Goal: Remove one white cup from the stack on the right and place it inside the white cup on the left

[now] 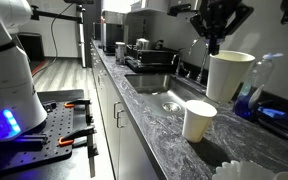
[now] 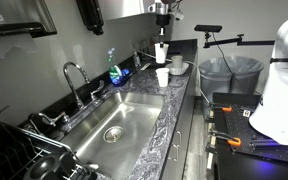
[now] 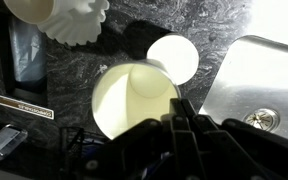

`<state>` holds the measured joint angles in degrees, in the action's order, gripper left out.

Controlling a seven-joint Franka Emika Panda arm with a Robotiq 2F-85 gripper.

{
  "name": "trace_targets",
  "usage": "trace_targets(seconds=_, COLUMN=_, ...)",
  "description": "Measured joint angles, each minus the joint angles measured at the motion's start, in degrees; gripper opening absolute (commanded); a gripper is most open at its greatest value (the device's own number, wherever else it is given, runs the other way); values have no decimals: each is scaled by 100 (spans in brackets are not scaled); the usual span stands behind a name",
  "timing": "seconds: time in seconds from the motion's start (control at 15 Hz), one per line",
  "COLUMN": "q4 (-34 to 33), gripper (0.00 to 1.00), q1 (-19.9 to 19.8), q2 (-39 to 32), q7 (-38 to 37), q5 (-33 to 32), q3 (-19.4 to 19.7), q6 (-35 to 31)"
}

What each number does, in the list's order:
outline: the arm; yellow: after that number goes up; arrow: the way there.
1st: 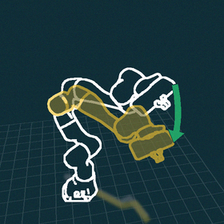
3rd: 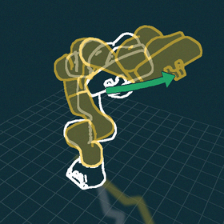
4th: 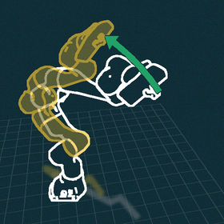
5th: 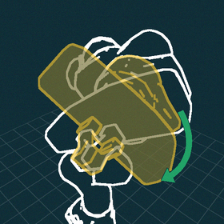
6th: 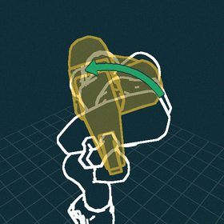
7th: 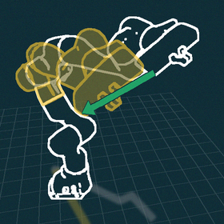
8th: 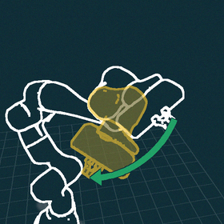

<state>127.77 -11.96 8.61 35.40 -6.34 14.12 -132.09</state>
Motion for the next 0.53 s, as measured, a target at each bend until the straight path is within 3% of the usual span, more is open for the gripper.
trace_targets(seconds=0.53, q4=236, gripper=1, q1=148, q2=-41, q7=-365, q5=-198, q3=-184, q6=0)
